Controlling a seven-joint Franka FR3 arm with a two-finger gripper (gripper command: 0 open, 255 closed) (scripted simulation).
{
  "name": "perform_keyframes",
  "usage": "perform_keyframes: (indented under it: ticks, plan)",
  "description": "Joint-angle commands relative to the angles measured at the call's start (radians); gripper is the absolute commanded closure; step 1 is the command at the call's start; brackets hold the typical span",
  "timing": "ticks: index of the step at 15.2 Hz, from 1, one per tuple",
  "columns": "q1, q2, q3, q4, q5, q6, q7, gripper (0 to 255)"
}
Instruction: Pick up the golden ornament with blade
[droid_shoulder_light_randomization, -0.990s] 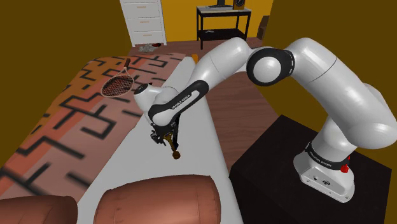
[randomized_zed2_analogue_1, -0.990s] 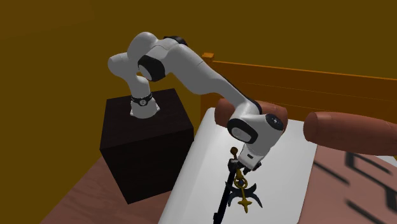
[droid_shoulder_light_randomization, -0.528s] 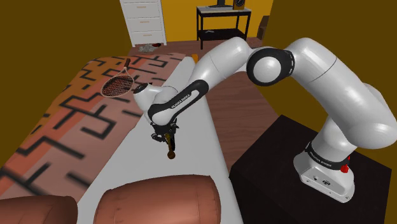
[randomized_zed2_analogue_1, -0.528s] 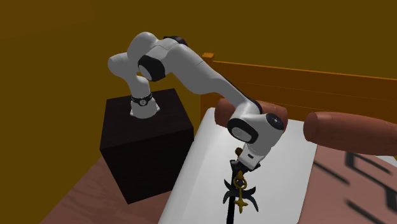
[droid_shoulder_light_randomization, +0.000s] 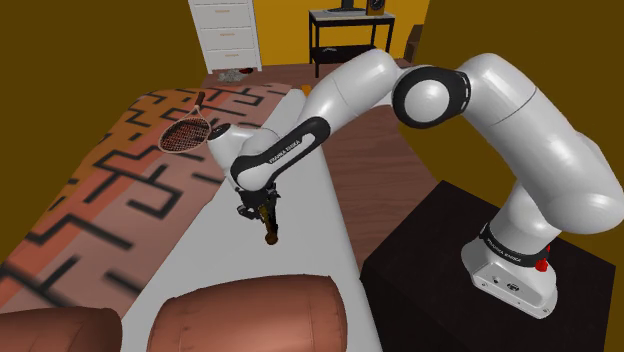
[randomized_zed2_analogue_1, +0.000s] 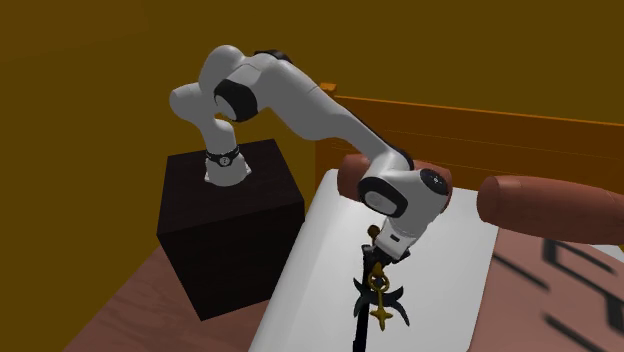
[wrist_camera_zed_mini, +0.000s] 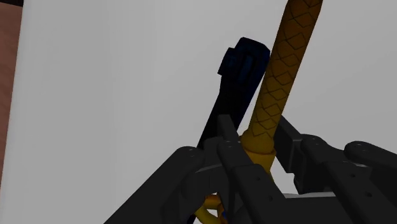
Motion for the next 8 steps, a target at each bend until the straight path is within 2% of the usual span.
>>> perform_keyframes:
  ticks: [1,8]
  plan:
    - [-0.003,-0.016,0.004,0.0,0.004,-0.016,-0.003,255]
    - [-0.012,-0.077,0.017,-0.01,0.019,-0.066,-0.01,255]
